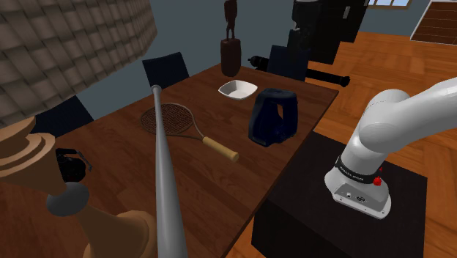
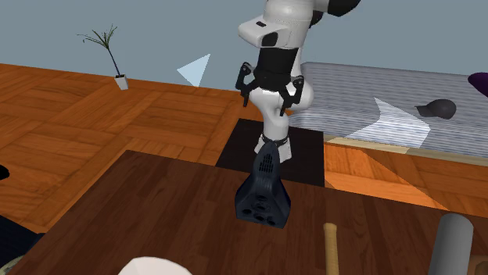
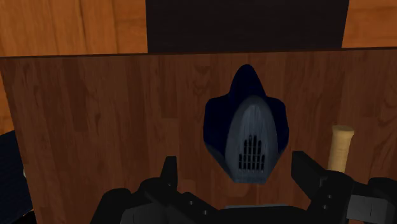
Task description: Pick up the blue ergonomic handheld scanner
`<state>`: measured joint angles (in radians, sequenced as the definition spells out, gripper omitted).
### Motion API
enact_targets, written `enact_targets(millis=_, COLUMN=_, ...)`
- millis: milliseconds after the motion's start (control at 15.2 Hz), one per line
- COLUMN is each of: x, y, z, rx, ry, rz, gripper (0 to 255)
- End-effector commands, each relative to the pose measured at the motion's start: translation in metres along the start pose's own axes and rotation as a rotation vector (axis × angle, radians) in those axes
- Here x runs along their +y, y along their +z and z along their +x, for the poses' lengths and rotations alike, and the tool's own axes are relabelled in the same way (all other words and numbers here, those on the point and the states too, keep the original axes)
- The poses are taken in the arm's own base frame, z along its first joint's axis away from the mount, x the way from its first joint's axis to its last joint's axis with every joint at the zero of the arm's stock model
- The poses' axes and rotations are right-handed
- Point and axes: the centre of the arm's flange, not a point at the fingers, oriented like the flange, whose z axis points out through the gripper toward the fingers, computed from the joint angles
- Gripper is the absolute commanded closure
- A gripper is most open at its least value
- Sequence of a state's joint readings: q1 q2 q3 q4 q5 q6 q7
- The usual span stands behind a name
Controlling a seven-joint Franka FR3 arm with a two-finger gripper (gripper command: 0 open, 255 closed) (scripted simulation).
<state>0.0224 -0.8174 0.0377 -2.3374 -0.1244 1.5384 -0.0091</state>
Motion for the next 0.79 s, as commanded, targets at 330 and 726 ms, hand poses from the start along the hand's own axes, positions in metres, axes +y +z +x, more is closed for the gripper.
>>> enact_targets(millis=330, x=-0.015, y=0.062, z=0.004, rx=-0.047, ry=0.044, rz=0.052, gripper=0)
enact_targets(millis=726, x=-0.032, y=0.123, z=0.005, rx=-0.089, ry=0.083, rz=0.099, gripper=0)
